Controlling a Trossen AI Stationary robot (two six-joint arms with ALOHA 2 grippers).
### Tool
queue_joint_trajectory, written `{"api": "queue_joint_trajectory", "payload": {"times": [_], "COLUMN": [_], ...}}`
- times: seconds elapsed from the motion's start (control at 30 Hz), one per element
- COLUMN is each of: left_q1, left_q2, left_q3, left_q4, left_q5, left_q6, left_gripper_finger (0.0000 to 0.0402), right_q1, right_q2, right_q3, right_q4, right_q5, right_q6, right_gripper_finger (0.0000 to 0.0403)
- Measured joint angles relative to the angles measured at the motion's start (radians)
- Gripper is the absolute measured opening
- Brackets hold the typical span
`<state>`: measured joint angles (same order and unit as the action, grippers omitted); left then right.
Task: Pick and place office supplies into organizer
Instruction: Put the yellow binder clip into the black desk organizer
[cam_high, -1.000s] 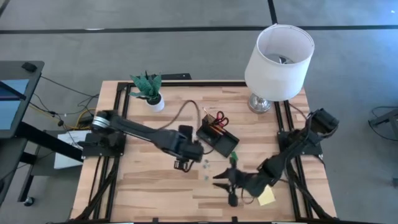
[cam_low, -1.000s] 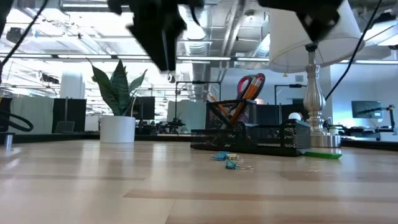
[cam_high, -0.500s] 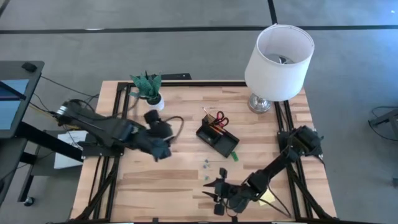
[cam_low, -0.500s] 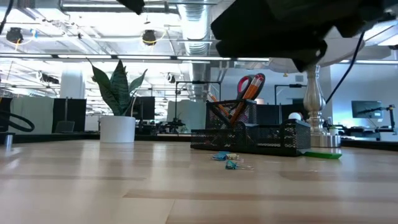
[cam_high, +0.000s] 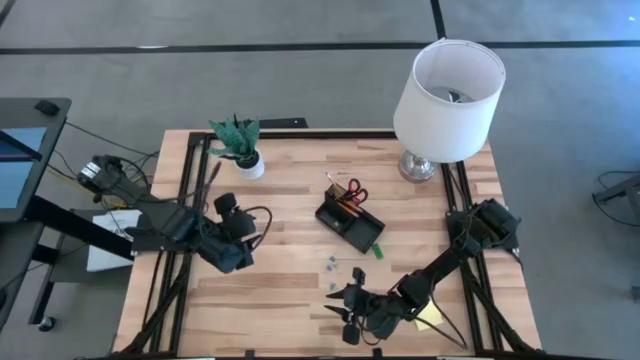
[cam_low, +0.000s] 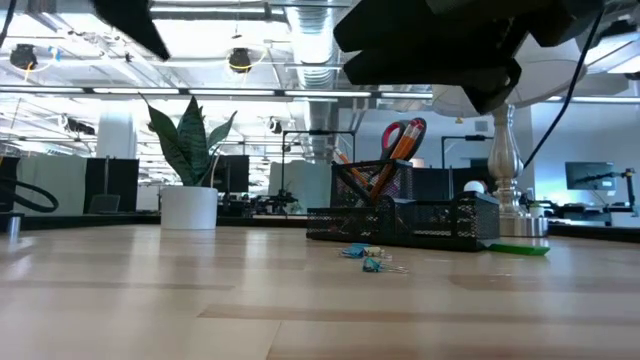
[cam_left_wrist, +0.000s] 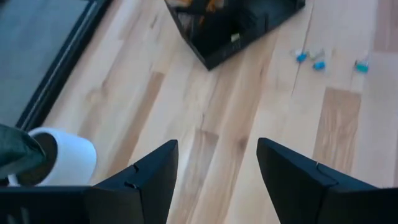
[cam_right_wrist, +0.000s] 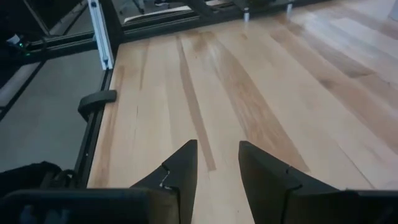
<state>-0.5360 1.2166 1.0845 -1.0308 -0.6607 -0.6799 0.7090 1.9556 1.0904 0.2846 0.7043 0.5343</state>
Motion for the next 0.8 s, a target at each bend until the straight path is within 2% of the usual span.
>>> {"api": "queue_joint_trajectory", "payload": {"times": [0.23,0.5,0.8], "left_q1": [-0.008,-0.008,-0.008], "left_q2": [0.001,0.001,0.001], "left_q3": [-0.048,-0.048,-0.048], "left_q4": [0.033,0.108,0.110], "left_q5": [-0.007,0.005,0.020], "left_q6": [-0.015,0.025,0.049], "left_gripper_finger": [0.0217,0.0217,0.0217], "right_q1": [0.000,-0.005,-0.058], "right_q2": [0.000,0.000,0.000], "right_q3": [0.000,0.000,-0.001], "right_q4": [-0.001,0.000,0.000], "right_q5": [-0.001,-0.001,-0.002], "right_q6": [0.084,0.087,0.087], "right_gripper_finger": [0.0113,0.0113,0.0113]}}
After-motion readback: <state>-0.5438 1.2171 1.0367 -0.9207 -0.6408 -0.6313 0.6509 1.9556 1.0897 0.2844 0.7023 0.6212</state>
